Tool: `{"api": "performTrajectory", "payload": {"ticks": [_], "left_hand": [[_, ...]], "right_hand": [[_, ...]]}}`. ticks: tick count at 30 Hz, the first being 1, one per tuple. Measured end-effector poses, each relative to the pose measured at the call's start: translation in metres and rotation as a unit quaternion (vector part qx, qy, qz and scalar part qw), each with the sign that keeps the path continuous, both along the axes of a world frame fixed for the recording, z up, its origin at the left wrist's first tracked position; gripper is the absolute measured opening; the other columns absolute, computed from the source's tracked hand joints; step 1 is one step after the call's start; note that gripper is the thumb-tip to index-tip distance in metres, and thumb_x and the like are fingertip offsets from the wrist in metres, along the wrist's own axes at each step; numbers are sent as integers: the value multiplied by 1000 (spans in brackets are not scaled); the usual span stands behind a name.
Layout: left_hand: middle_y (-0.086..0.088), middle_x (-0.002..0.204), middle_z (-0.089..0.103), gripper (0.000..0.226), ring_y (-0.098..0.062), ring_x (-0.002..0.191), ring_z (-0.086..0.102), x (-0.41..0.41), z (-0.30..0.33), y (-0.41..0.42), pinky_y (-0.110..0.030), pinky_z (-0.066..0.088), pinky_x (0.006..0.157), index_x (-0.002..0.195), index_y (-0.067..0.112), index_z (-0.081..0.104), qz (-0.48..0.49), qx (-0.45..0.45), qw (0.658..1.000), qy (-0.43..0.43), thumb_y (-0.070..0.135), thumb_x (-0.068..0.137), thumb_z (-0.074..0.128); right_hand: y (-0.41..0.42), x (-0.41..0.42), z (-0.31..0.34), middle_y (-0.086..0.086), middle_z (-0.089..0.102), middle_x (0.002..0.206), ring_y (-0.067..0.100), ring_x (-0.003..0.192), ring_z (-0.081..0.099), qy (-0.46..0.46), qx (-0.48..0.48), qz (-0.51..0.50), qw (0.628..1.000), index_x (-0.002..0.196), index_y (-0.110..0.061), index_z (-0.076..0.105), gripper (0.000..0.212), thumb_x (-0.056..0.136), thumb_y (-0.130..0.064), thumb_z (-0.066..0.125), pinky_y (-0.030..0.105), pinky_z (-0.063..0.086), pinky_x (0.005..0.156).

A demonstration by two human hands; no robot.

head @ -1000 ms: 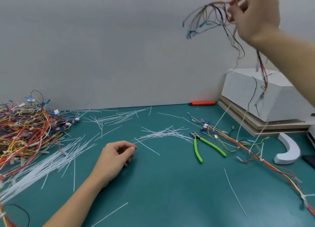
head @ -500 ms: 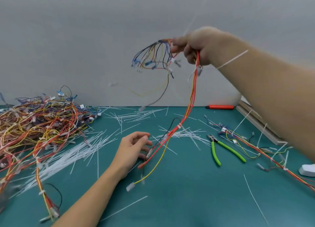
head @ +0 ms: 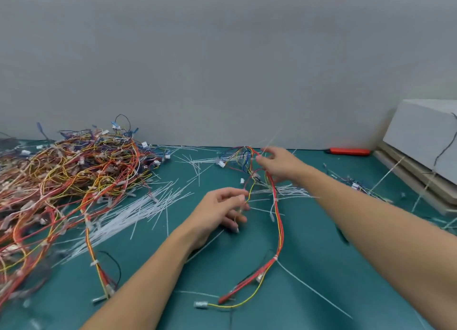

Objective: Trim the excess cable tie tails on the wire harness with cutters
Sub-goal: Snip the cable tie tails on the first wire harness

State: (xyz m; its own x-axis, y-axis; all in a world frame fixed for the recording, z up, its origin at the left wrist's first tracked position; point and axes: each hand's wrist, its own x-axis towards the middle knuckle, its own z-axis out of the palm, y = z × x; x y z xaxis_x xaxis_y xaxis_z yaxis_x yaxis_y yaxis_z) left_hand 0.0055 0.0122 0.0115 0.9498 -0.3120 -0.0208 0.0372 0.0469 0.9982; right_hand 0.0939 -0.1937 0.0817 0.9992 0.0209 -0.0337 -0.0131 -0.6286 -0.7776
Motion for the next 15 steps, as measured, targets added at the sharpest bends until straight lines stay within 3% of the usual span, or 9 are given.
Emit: {"api": "performTrajectory", "payload": {"ticks": [2, 4, 6, 9, 10, 12, 13, 15], "left_hand": [[-4, 80, 71, 19, -21, 64, 69, 3, -2, 2, -24, 50, 47, 111, 11, 73, 44, -11, 999, -3, 11, 92, 73], [-4, 74, 66, 17, -19, 58, 66, 4, -4, 1, -23, 45, 42, 106, 8, 73, 90, -11, 996, -14, 7, 89, 76], [-6, 76, 66, 12, -19, 57, 66, 4, -6, -3, -25, 44, 41, 101, 7, 72, 145, -19, 989, -18, 6, 89, 76], [-5, 89, 71, 8, -17, 61, 69, 2, -3, -3, -28, 50, 44, 95, 16, 73, 234, -2, 972, -37, 10, 91, 74], [1, 89, 72, 10, -16, 64, 68, 2, -2, -1, -27, 52, 46, 94, 22, 74, 255, 28, 965, -61, 12, 90, 75], [14, 87, 71, 12, -13, 76, 65, -2, 3, 2, -30, 57, 59, 91, 29, 73, 272, 129, 943, -142, 19, 88, 76], [17, 88, 69, 10, -11, 86, 62, -4, 5, 3, -31, 56, 71, 91, 32, 73, 266, 208, 920, -200, 23, 88, 76], [15, 101, 61, 7, -12, 105, 51, -12, 9, 3, -32, 46, 88, 97, 35, 73, 223, 381, 840, -315, 35, 89, 74]], "right_hand": [[-22, -1, 18, -1, 71, 110, 27, 73, 69, -13, -83, 20, 996, 145, -27, 55, 42, 104, -32, 58, 34, 55, 57], [-49, -7, 38, -4, 75, 108, 27, 75, 76, -28, -100, -10, 995, 115, -31, 71, 19, 102, -27, 58, 32, 57, 60], [-84, -17, 54, -1, 79, 98, 26, 78, 74, -94, -113, -84, 986, 90, -27, 73, 16, 99, -26, 61, 30, 53, 66], [-136, -56, 61, -5, 77, 73, 18, 74, 73, -128, -154, -160, 967, 91, -20, 78, 13, 94, -24, 65, 30, 53, 71], [-146, -72, 55, -7, 75, 67, 16, 71, 72, -94, -210, -155, 961, 89, -20, 79, 14, 92, -27, 67, 30, 54, 71], [-153, -99, 32, -7, 76, 77, 17, 78, 70, 21, -305, -116, 945, 89, -24, 78, 21, 92, -43, 70, 31, 54, 73], [-151, -109, 20, -4, 75, 87, 19, 85, 69, 64, -338, -96, 934, 93, -26, 76, 30, 92, -55, 68, 32, 53, 75], [-146, -123, -2, 1, 71, 102, 24, 97, 64, 85, -384, -82, 916, 104, -24, 70, 51, 88, -72, 63, 34, 52, 81]]}}
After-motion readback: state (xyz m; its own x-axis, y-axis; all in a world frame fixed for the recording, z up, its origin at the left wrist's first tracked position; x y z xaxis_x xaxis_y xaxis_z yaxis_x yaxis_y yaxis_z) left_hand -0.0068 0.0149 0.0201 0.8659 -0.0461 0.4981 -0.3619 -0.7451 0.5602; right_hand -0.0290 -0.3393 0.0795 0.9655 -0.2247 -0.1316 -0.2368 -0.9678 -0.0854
